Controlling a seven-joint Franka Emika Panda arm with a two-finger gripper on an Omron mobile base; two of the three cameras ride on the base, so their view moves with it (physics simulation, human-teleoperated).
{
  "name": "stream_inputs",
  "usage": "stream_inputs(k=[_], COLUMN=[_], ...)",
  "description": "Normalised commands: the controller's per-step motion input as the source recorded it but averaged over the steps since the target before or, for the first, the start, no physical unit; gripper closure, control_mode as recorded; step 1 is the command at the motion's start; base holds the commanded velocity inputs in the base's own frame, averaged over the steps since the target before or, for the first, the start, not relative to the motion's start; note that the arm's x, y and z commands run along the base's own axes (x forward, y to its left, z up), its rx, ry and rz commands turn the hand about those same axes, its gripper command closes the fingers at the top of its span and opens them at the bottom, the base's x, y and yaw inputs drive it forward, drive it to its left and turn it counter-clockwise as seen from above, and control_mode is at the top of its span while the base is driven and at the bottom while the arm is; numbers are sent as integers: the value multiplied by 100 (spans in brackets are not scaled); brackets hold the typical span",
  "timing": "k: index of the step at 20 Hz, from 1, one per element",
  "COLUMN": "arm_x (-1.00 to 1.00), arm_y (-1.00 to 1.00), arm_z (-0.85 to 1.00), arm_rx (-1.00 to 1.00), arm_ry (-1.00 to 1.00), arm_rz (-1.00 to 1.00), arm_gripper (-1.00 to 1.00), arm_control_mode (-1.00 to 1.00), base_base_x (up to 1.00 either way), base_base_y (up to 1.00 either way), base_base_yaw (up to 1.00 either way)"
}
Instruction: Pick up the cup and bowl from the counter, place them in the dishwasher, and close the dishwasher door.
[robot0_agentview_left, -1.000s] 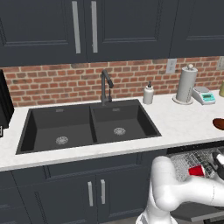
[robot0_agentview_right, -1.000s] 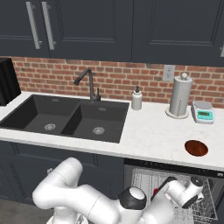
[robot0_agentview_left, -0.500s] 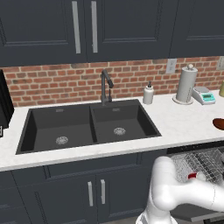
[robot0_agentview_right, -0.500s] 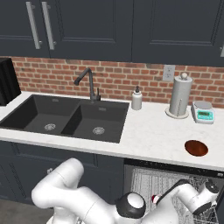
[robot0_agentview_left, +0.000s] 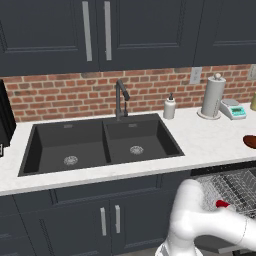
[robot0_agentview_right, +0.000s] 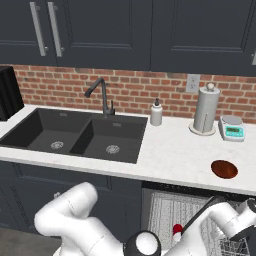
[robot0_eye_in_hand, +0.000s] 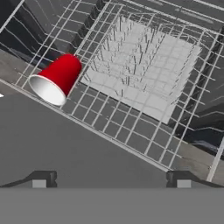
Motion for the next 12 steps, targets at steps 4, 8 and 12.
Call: stream_inputs(k=[4, 8, 12], arm_x=[0, 0, -4], arm_y=[47, 34, 36], arm_z=[64, 86, 98], arm_rx=[0, 0, -1], arm_ry=[-19, -22, -14], arm_rz=[-11, -15, -10], arm_gripper=[-100, -100, -100], arm_control_mode=[-100, -100, -100], base_base_x=[0, 0, 0], base_base_y=[0, 0, 0], base_base_yaw=[0, 0, 0])
